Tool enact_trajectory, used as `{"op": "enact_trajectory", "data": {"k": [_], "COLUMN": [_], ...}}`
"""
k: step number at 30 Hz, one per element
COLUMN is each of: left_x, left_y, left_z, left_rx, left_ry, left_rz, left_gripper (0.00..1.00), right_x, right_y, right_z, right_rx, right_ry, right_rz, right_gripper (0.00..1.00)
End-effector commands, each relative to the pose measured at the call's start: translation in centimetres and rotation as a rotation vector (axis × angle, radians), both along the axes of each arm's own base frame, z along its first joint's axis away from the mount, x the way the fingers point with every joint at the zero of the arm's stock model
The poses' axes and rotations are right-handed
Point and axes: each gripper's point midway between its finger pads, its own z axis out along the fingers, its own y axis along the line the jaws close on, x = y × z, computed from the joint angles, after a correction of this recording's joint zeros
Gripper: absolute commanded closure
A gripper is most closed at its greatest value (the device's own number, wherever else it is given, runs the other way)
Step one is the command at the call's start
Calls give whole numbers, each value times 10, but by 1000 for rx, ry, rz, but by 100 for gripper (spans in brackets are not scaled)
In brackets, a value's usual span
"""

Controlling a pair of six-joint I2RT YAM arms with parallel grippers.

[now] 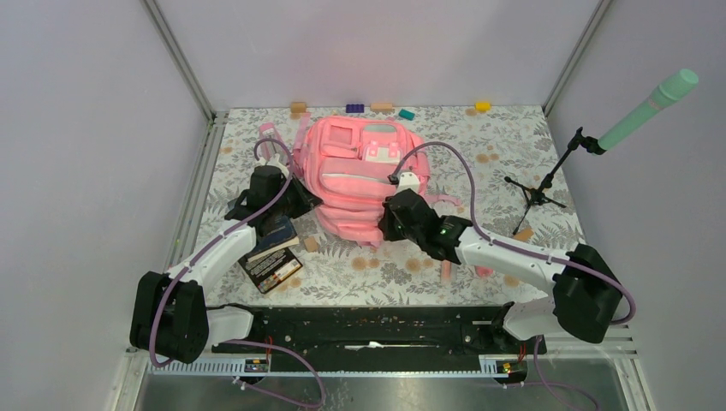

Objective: Pack the student bag
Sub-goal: Unzip the student bag at the center of the board.

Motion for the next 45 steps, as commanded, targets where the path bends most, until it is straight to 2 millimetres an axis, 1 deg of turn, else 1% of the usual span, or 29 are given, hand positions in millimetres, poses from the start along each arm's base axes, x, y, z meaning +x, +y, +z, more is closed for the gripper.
{"op": "enact_trajectory", "data": {"k": [1,6,10,15,21,24,28,33,35,38,40,42,45], "left_x": [10,9,9,8,5,3,0,-7,-4,0,3,6,9], "left_y": [-8,-9,-10,-12,-14,-18,-23,-33,-38,-46,-53,-62,-75], "left_z": [20,21,22,23,27,28,27,29,35,43,51,55,57], "left_rx": [-32,-35,-39,-56,-70,-76,-76,-89,-120,-149,-159,-177,-209], "left_ry": [-77,-79,-82,-80,-87,-88,-89,-94,-106,-111,-126,-131,-122], "left_rz": [-15,-17,-21,-29,-38,-52,-62,-65,-60,-60,-58,-57,-56], "left_gripper": [100,100,100,100,100,100,100,100,100,100,100,100,100], "right_x": [2,-1,-2,-2,6,11,18,29,32,34,32,30,27], "right_y": [31,54,65,73,75,71,64,37,24,8,3,3,4], "right_z": [23,25,21,15,-4,-8,-7,-6,-2,10,17,21,23], "right_rx": [47,60,61,50,-25,-64,-79,-138,-145,-164,-170,-162,-143], "right_ry": [-45,-45,-36,-25,-26,-26,-37,-43,-49,-84,-98,-103,-103], "right_rz": [45,76,88,95,95,82,62,25,9,-8,-3,6,12], "right_gripper": [100,100,100,100,100,100,100,100,100,100,100,100,100]}}
